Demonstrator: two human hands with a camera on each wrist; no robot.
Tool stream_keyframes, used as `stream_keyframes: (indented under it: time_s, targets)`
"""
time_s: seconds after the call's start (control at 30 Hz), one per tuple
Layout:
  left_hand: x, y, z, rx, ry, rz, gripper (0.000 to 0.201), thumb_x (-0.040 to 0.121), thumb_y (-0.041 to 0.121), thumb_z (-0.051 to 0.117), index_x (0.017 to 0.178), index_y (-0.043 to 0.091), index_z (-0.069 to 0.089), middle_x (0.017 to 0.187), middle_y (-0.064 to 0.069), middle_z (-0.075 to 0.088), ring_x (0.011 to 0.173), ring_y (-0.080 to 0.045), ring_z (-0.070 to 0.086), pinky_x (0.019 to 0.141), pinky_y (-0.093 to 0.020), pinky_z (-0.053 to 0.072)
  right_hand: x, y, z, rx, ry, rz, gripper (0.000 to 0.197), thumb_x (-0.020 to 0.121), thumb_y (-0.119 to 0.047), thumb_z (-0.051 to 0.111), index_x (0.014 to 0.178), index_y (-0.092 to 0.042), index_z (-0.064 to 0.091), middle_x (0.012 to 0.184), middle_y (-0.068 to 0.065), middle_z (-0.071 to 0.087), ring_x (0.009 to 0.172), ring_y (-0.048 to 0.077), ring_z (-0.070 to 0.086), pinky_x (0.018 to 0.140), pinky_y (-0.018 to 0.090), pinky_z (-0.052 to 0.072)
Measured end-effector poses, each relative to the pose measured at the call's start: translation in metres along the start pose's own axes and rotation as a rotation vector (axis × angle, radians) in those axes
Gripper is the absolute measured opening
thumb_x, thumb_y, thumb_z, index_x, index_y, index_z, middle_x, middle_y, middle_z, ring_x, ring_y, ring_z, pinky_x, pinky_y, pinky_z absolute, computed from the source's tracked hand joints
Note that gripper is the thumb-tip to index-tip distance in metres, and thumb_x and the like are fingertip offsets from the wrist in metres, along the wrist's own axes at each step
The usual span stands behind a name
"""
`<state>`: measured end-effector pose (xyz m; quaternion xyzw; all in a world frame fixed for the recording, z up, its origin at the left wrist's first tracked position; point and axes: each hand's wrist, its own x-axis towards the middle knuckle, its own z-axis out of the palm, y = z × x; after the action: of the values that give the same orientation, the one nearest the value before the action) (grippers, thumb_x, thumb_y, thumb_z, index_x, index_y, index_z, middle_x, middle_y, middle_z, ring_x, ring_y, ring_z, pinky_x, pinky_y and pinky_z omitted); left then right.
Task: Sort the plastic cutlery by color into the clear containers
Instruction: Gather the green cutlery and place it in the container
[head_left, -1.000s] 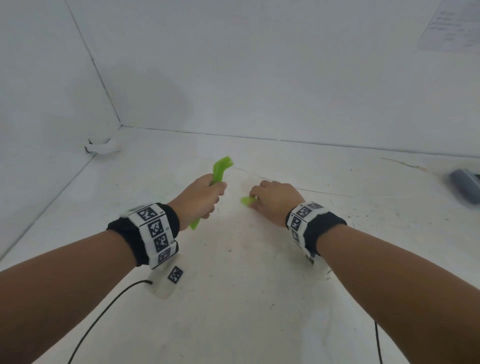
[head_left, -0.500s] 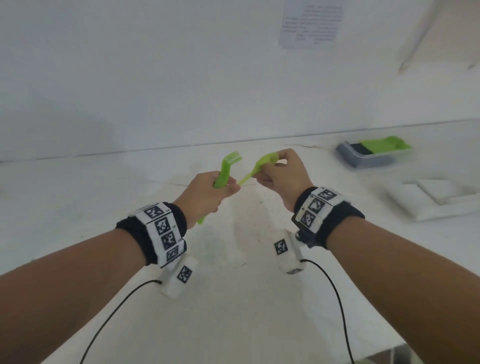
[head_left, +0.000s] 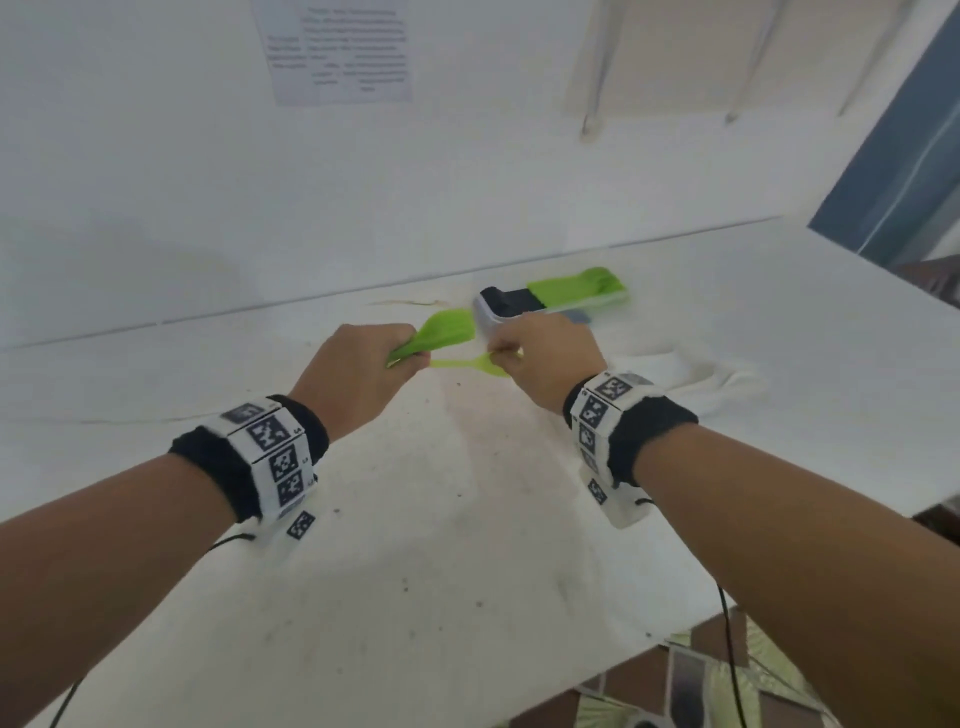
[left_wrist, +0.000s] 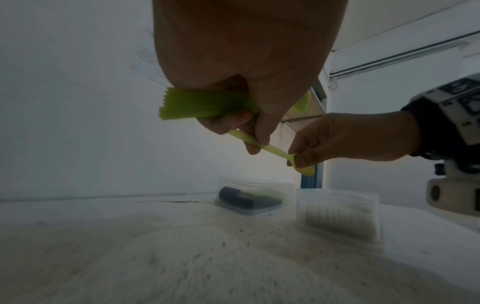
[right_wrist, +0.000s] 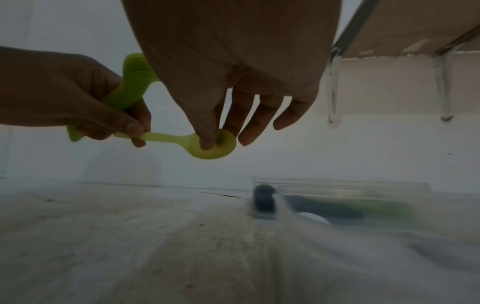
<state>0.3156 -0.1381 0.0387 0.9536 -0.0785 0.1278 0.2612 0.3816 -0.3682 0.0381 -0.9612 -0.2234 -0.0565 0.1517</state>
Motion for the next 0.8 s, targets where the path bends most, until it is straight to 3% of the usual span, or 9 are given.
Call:
stream_keyframes:
  time_s: [0.2,0.3,0.37,0.63,0.73,0.8]
  targets:
    - [0.058,0.021,0.034,0.075,-0.023,0.104,0.030,0.100,0.033,0.061,0.075,0.020,0.053,0.061,0.005,0.049,0.059,-0.007,0.046,0.056,-0.034,0.030,0.021,0.057,-0.013,-0.135,0.017,-0.006,0.014,0.098,-0.032,0.053,0.099,-0.032,0.068,0.099,-0.004,0.065,0.096,0.026,0.062,0.074,0.035,0.042]
    - [0.088,0.034,0.050,0.095,-0.025,0.140,0.029,0.101,0.034,0.059,0.076,0.029,0.047,0.060,0.008,0.049,0.058,-0.009,0.048,0.053,-0.027,0.030,0.034,0.085,-0.024,-0.193,0.031,-0.026,0.020,0.101,-0.029,0.049,0.108,-0.033,0.067,0.106,-0.002,0.065,0.101,0.027,0.061,0.074,0.034,0.034]
    - [0.107,0.043,0.061,0.082,-0.029,0.153,0.028,0.101,0.034,0.059,0.077,0.033,0.044,0.060,0.010,0.048,0.058,-0.006,0.047,0.052,-0.024,0.029,0.043,0.103,-0.032,-0.202,0.012,-0.012,0.023,0.103,-0.030,0.047,0.113,-0.035,0.067,0.111,-0.002,0.064,0.104,0.026,0.060,0.077,0.034,0.035]
    - [0.175,0.066,0.105,0.061,-0.029,0.107,0.030,0.100,0.033,0.062,0.076,0.018,0.054,0.059,0.002,0.052,0.054,-0.012,0.047,0.054,-0.032,0.029,0.094,0.176,-0.044,-0.193,-0.063,0.014,0.022,0.100,-0.027,0.048,0.110,-0.032,0.067,0.112,-0.002,0.061,0.106,0.025,0.059,0.079,0.033,0.034]
    - [0.197,0.076,0.121,0.120,-0.014,0.066,0.032,0.100,0.034,0.061,0.073,0.021,0.049,0.058,0.007,0.048,0.055,-0.008,0.044,0.057,-0.033,0.028,0.116,0.206,-0.053,-0.203,-0.087,-0.043,0.021,0.100,-0.030,0.050,0.110,-0.032,0.068,0.117,-0.002,0.063,0.111,0.024,0.059,0.084,0.035,0.039]
    - [0.210,0.085,0.130,0.166,-0.004,0.026,0.033,0.101,0.035,0.061,0.073,0.024,0.045,0.058,0.010,0.044,0.055,-0.013,0.044,0.058,-0.033,0.028,0.132,0.226,-0.060,-0.201,-0.113,-0.092,0.020,0.099,-0.029,0.052,0.110,-0.032,0.068,0.120,-0.003,0.064,0.113,0.024,0.059,0.087,0.035,0.043]
